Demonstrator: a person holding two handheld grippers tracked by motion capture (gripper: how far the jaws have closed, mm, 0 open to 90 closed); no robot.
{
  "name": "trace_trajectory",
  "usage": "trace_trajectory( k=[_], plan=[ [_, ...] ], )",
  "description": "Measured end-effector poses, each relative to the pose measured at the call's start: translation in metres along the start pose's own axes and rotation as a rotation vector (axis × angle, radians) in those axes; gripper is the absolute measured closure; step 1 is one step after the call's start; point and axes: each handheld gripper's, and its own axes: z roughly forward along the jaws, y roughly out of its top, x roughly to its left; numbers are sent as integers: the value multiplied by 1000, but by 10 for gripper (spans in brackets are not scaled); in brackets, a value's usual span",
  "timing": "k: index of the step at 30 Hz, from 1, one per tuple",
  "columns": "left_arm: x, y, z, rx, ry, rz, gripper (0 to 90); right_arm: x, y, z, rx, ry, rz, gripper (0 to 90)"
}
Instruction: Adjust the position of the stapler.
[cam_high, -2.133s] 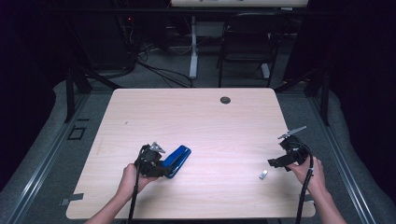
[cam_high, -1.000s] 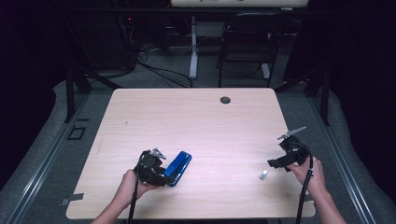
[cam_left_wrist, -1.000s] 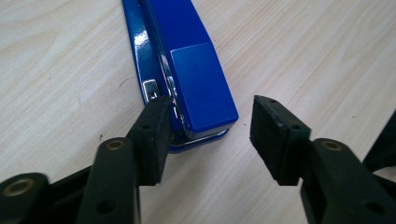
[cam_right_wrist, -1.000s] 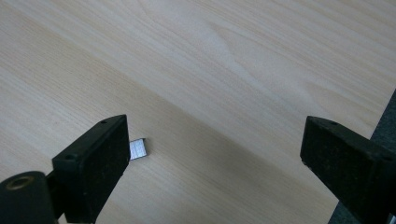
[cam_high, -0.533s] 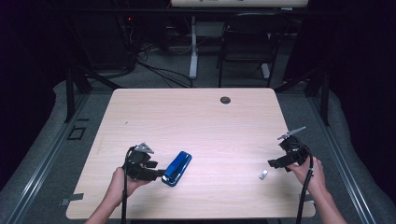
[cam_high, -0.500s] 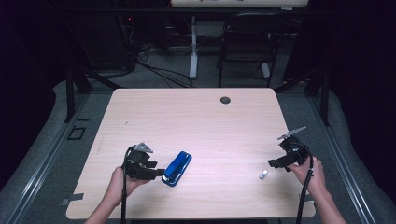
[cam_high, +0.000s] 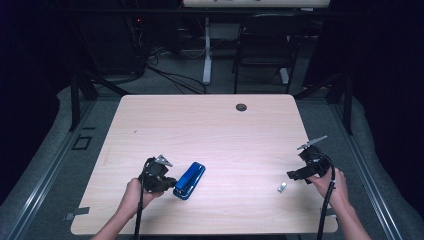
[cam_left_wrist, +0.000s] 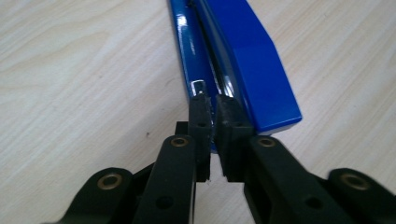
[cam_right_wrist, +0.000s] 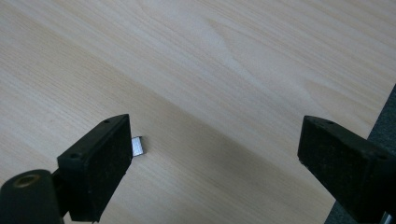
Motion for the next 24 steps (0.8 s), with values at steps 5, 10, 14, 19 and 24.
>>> trace_trajectory(
  k=[5, 10, 14, 19, 24],
  plan=[
    [0, -1, 2, 15, -9, 5, 897, 0, 0, -1, -2, 0, -1, 101],
    [-3, -1, 4, 29, -13, 14, 899, 0, 1, -1, 6, 0, -9, 102],
    [-6, 0, 4, 39, -19, 22, 899, 1, 1, 0, 4, 6, -3, 102],
    [-11, 0, 13, 94, -2, 60, 898, 2, 1, 0, 6, -4, -6, 102],
    [-16, 2, 17, 81, -32, 64, 897, 2, 1, 1, 9, 9, -2, 102]
  ],
)
